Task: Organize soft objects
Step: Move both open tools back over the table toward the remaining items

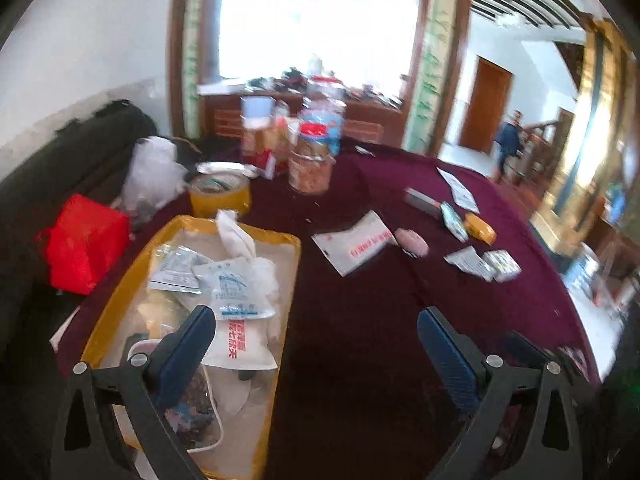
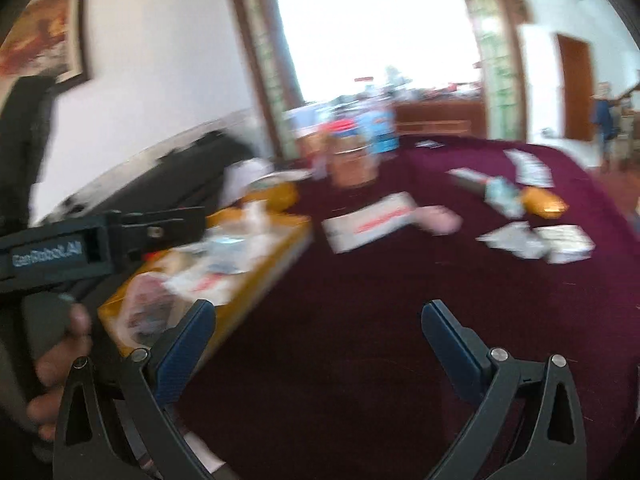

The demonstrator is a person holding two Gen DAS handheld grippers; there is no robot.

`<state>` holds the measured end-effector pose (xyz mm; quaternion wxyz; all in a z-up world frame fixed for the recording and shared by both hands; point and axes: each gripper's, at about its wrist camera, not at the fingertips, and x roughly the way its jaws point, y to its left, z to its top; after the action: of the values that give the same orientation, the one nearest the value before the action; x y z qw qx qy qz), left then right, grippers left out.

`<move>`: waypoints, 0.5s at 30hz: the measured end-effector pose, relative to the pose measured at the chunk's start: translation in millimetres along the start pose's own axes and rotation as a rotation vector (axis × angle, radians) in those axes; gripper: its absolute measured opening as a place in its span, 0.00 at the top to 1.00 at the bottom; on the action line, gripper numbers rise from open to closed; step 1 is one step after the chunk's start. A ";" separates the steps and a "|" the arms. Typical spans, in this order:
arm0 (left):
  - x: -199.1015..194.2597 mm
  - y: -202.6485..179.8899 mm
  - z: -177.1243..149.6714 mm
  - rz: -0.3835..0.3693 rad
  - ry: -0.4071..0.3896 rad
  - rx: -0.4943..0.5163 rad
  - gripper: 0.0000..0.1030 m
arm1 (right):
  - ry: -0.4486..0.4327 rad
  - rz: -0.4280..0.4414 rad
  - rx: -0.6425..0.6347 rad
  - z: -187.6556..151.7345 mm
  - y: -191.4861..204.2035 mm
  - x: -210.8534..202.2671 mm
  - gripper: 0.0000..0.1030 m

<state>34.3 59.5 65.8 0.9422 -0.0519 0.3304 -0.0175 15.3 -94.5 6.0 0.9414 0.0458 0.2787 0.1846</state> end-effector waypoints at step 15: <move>12.7 -34.4 -7.0 -0.147 0.050 0.036 0.01 | 0.056 0.042 0.121 -1.2 -53.4 3.8 0.00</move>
<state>39.8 23.8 56.3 0.9307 -0.0586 0.3487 -0.0938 34.8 -142.6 -7.0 0.9246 0.1030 0.3145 0.1884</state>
